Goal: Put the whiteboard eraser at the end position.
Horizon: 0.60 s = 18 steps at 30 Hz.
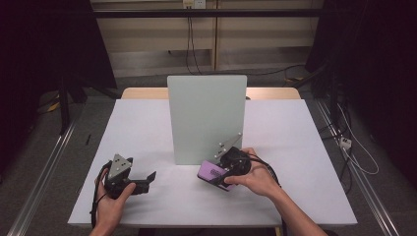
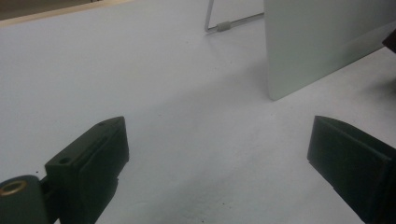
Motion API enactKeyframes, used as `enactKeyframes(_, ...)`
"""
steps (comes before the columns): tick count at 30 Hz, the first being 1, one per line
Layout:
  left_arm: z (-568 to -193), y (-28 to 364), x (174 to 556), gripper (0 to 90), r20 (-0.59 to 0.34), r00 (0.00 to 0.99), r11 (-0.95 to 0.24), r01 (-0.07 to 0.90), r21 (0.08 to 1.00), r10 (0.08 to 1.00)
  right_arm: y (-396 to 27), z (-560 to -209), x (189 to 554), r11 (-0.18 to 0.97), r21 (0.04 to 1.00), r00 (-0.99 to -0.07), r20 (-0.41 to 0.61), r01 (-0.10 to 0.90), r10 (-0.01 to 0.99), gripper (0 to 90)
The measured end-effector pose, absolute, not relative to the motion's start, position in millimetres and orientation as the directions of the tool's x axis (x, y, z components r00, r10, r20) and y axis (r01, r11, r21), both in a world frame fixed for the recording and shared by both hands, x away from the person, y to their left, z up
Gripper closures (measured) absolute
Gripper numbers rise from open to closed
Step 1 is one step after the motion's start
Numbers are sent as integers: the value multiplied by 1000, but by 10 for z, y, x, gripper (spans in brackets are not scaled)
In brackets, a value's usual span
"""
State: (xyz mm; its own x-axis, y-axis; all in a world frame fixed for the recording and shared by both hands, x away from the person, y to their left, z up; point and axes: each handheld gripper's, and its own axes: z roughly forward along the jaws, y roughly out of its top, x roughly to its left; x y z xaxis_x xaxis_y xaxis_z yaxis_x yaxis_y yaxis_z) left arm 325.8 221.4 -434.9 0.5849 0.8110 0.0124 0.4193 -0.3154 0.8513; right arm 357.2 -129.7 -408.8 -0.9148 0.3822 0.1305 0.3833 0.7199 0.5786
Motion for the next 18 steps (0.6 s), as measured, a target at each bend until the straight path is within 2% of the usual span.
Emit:
enactKeyframes(7, -4352, 2213, 3259, 54, 11, 585, -315, 421, 851, 811, -1233, -4179, 3571, 757, 531, -920, 132, 379, 368, 419)
enactKeyframes(18, -4354, 2213, 3259, 54, 14, 584, -317, 421, 850, 812, -1168, -4267, 3567, 769, 522, -925, 125, 370, 359, 417)
